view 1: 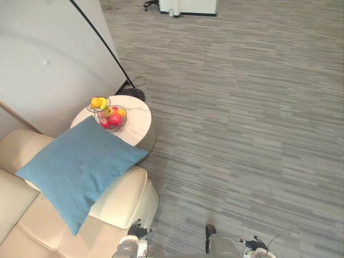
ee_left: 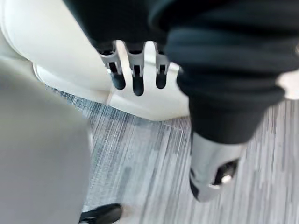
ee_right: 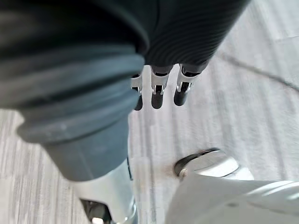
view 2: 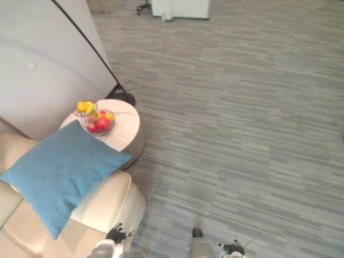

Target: Pick up cushions and gather them together orderly.

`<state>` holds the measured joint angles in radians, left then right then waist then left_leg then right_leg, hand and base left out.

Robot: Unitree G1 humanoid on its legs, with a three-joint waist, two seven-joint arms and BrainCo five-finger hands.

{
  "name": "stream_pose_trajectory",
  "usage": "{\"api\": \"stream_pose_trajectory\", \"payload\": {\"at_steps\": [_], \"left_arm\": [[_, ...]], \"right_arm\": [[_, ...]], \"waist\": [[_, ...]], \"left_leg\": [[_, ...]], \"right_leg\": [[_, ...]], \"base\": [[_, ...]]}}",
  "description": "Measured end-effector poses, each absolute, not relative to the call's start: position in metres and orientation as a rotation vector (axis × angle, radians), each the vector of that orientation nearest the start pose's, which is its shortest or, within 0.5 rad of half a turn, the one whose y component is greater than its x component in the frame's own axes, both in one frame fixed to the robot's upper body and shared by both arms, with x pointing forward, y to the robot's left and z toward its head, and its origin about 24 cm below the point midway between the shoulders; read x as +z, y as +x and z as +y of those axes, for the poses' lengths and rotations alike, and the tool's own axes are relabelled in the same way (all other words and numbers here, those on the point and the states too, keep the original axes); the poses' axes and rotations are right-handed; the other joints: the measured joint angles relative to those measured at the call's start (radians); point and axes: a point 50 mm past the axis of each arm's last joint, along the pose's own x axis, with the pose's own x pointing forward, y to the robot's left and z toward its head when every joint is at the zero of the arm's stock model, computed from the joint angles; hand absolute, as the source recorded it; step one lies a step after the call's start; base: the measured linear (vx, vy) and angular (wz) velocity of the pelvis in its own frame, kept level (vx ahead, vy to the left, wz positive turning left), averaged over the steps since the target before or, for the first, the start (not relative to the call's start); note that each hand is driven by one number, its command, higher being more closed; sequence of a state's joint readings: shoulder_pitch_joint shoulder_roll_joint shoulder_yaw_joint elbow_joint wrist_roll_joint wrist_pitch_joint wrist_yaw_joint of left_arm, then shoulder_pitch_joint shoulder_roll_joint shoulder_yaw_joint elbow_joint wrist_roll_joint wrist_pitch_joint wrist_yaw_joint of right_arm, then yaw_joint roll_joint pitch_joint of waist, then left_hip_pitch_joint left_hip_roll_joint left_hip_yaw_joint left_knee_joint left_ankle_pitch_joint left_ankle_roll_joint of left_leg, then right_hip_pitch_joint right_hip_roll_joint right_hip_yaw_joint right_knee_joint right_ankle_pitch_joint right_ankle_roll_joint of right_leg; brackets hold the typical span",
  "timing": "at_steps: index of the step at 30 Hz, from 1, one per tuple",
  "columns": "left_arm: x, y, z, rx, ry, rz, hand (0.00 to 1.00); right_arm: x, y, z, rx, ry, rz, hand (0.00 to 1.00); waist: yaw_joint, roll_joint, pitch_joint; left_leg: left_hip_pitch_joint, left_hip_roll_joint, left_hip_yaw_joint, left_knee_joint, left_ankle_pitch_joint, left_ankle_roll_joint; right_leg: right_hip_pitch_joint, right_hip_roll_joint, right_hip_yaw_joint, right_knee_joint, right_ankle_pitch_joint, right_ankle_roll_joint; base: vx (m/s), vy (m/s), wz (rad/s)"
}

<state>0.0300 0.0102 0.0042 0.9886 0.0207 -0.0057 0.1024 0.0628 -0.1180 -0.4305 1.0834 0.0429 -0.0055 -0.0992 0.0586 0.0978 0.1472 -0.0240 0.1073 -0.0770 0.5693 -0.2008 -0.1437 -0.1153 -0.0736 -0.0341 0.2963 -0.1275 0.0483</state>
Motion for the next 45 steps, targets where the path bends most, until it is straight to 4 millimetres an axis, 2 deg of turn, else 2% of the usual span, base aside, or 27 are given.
{"api": "stream_pose_trajectory", "payload": {"at_steps": [1,2,3,6,7,8,10,11,12,14,15,16,17,18,19,20,21,22,24,25,26,27,29,31,35,42,45], "left_arm": [[-0.152,0.13,0.16,0.097,0.077,1.005,0.0],[-0.152,0.131,0.159,0.086,0.086,1.003,0.0],[-0.152,0.131,0.159,0.077,0.094,1.001,0.0],[-0.151,0.135,0.155,0.032,0.129,0.989,0.0],[-0.15,0.136,0.154,0.02,0.139,0.989,0.0],[-0.149,0.139,0.152,-0.007,0.16,0.979,0.0],[-0.147,0.144,0.151,-0.027,0.176,0.962,0.0],[-0.146,0.147,0.156,-0.017,0.184,0.955,0.0],[-0.147,0.145,0.16,-0.011,0.19,0.967,0.0],[-0.148,0.143,0.16,-0.011,0.189,0.975,0.0],[-0.151,0.138,0.158,-0.018,0.183,0.994,0.0],[-0.152,0.135,0.157,-0.024,0.18,1.007,0.0],[-0.152,0.134,0.159,-0.023,0.187,1.008,0.0],[-0.152,0.134,0.162,-0.034,0.207,1.008,0.0],[-0.152,0.132,0.168,-0.022,0.219,1.012,0.0],[-0.152,0.132,0.173,-0.01,0.223,1.013,0.0],[-0.152,0.133,0.173,-0.007,0.22,1.012,0.0],[-0.152,0.133,0.173,-0.003,0.213,1.013,0.0],[-0.152,0.132,0.171,-0.006,0.209,1.016,0.0],[-0.152,0.133,0.17,-0.007,0.207,1.015,0.0],[-0.152,0.132,0.171,-0.003,0.206,1.016,0.0],[-0.152,0.133,0.175,0.006,0.207,1.016,0.0],[-0.154,0.129,0.168,0.018,0.173,1.036,0.0],[-0.155,0.127,0.165,0.02,0.162,1.041,0.0],[-0.154,0.129,0.166,0.025,0.159,1.031,0.0],[-0.154,0.127,0.175,0.03,0.189,1.034,0.0],[-0.153,0.127,0.183,0.058,0.198,1.036,0.0]], "right_arm": [[-0.156,0.08,-0.247,-0.586,0.116,1.098,0.0],[-0.157,0.078,-0.246,-0.591,0.117,1.104,0.0],[-0.157,0.074,-0.247,-0.599,0.116,1.111,0.0],[-0.156,0.076,-0.251,-0.622,0.132,1.096,0.0],[-0.156,0.077,-0.251,-0.627,0.142,1.092,0.0],[-0.155,0.078,-0.251,-0.635,0.147,1.089,0.0],[-0.156,0.079,-0.248,-0.637,0.151,1.091,0.0],[-0.156,0.087,-0.245,-0.624,0.158,1.076,0.0],[-0.155,0.093,-0.243,-0.611,0.156,1.065,0.0],[-0.154,0.096,-0.244,-0.601,0.145,1.059,0.0],[-0.153,0.097,-0.246,-0.595,0.132,1.059,0.0],[-0.153,0.098,-0.246,-0.589,0.126,1.059,0.0],[-0.154,0.096,-0.244,-0.579,0.126,1.067,0.0],[-0.156,0.092,-0.238,-0.573,0.14,1.078,0.0],[-0.157,0.09,-0.235,-0.567,0.139,1.085,0.0],[-0.158,0.089,-0.233,-0.559,0.139,1.093,0.0],[-0.158,0.089,-0.232,-0.557,0.14,1.093,0.0],[-0.158,0.088,-0.232,-0.556,0.14,1.097,0.0],[-0.159,0.088,-0.229,-0.546,0.146,1.1,0.0],[-0.159,0.088,-0.229,-0.546,0.15,1.1,0.0],[-0.16,0.083,-0.229,-0.55,0.153,1.11,0.0],[-0.161,0.079,-0.228,-0.555,0.159,1.119,0.0],[-0.161,0.071,-0.234,-0.603,0.18,1.124,0.0],[-0.16,0.073,-0.236,-0.611,0.184,1.111,0.0],[-0.16,0.075,-0.235,-0.625,0.208,1.095,0.0],[-0.161,0.071,-0.233,-0.639,0.231,1.103,0.0],[-0.158,0.074,-0.24,-0.66,0.238,1.075,0.0]], "waist": [[0.004,-0.003,0.002],[0.002,-0.004,0.002],[-0.001,-0.004,0.002],[0.0,-0.004,0.001],[-0.002,-0.006,0.002],[-0.007,-0.021,-0.004],[0.0,-0.034,-0.001],[0.018,-0.051,0.001],[0.018,-0.058,-0.003],[0.017,-0.058,-0.002],[0.006,-0.05,-0.002],[-0.003,-0.04,-0.008],[-0.004,-0.04,-0.006],[-0.008,-0.053,-0.003],[-0.011,-0.066,-0.005],[-0.01,-0.077,-0.009],[-0.01,-0.078,-0.008],[-0.01,-0.077,-0.007],[-0.013,-0.074,-0.007],[-0.014,-0.072,-0.005],[-0.019,-0.086,-0.009],[-0.02,-0.102,-0.008],[-0.023,-0.067,-0.017],[-0.024,-0.049,-0.018],[-0.019,-0.063,-0.027],[-0.021,-0.081,-0.037],[-0.022,-0.085,-0.042]], "left_leg": [[-0.03,0.018,0.046,0.053,0.036,0.008],[-0.045,0.045,0.131,0.062,0.03,0.034],[-0.053,0.05,0.175,0.046,0.022,0.046],[-0.065,0.043,0.347,-0.16,0.044,0.068],[-0.064,0.049,0.448,-0.23,0.08,0.077],[-0.06,0.037,0.55,-0.302,0.092,0.087],[-0.067,0.024,0.607,-0.348,0.103,0.106],[-0.068,0.004,0.587,-0.362,0.105,0.109],[-0.046,-0.018,0.573,-0.384,0.106,0.118],[-0.024,-0.041,0.554,-0.408,0.095,0.138],[-0.005,-0.051,0.53,-0.427,0.082,0.153],[0.02,-0.064,0.502,-0.446,0.075,0.15],[0.039,-0.075,0.482,-0.45,0.075,0.15],[0.062,-0.09,0.447,-0.451,0.07,0.156],[0.062,-0.102,0.418,-0.455,0.069,0.157],[0.073,-0.107,0.37,-0.461,0.067,0.165],[0.077,-0.105,0.36,-0.464,0.072,0.165],[0.079,-0.099,0.331,-0.464,0.078,0.159],[0.078,-0.087,0.271,-0.462,0.081,0.148],[0.077,-0.082,0.228,-0.46,0.079,0.138],[0.075,-0.085,0.192,-0.451,0.076,0.119],[0.065,-0.098,0.164,-0.436,0.07,0.108],[0.062,-0.065,0.107,-0.428,0.066,0.09],[0.06,-0.046,0.094,-0.436,0.076,0.071],[0.062,-0.031,0.087,-0.47,0.106,0.055],[0.084,-0.052,0.059,-0.566,0.168,0.067],[0.097,-0.06,0.059,-0.61,0.19,0.071]], "right_leg": [[0.039,-0.016,-0.038,-0.027,-0.004,-0.006],[0.091,-0.028,-0.086,-0.07,-0.003,-0.008],[0.115,-0.036,-0.119,-0.09,-0.003,-0.008],[0.16,-0.057,-0.232,-0.135,-0.003,-0.007],[0.174,-0.06,-0.28,-0.148,-0.007,0.0],[0.188,-0.072,-0.349,-0.168,-0.006,0.007],[0.191,-0.076,-0.399,-0.191,0.001,0.023],[0.202,-0.08,-0.408,-0.209,0.007,0.032],[0.22,-0.094,-0.422,-0.204,0.003,0.038],[0.219,-0.121,-0.431,-0.132,-0.02,0.07],[0.194,-0.153,-0.429,-0.007,-0.032,0.086],[0.132,-0.197,-0.408,0.185,-0.031,0.09],[0.088,-0.228,-0.376,0.308,-0.024,0.092],[0.05,-0.242,-0.32,0.42,-0.041,0.099],[0.022,-0.236,-0.28,0.46,-0.07,0.096],[0.003,-0.205,-0.259,0.433,-0.107,0.083],[0.0,-0.191,-0.249,0.414,-0.117,0.078],[-0.005,-0.158,-0.219,0.357,-0.133,0.073],[-0.005,-0.075,-0.085,0.195,-0.131,0.066],[-0.005,-0.028,0.017,0.108,-0.118,0.054],[0.001,-0.003,0.102,0.018,-0.08,0.05],[0.016,-0.004,0.131,-0.025,-0.01,0.04],[0.048,0.006,0.041,-0.029,-0.024,0.009],[0.073,0.015,-0.014,-0.047,-0.027,0.002],[0.126,0.025,-0.097,-0.088,-0.03,-0.002],[0.135,0.012,-0.119,-0.116,-0.029,-0.011],[0.133,0.008,-0.122,-0.128,-0.032,-0.005]], "base": [[0.19,-0.221,1.15],[0.18,-0.178,1.15],[0.17,-0.157,1.24],[0.11,-0.033,1.13],[0.1,0.061,1.37],[0.1,0.089,1.42],[0.06,0.101,1.09],[0.08,0.117,0.69],[0.09,0.109,0.34],[0.06,0.087,0.34],[0.03,0.144,0.62],[0.03,0.147,0.74],[0.08,0.132,0.87],[0.09,0.064,0.95],[0.17,0.019,1.21],[0.18,-0.027,0.96],[0.18,-0.044,0.83],[0.16,-0.076,0.68],[0.16,-0.141,0.9],[0.17,-0.2,1.07],[0.17,-0.245,1.11],[0.16,-0.255,1.1],[0.19,-0.223,0.89],[0.2,-0.217,0.73],[0.06,-0.098,0.62],[-0.02,0.005,0.17],[-0.04,0.026,0.04]]}}
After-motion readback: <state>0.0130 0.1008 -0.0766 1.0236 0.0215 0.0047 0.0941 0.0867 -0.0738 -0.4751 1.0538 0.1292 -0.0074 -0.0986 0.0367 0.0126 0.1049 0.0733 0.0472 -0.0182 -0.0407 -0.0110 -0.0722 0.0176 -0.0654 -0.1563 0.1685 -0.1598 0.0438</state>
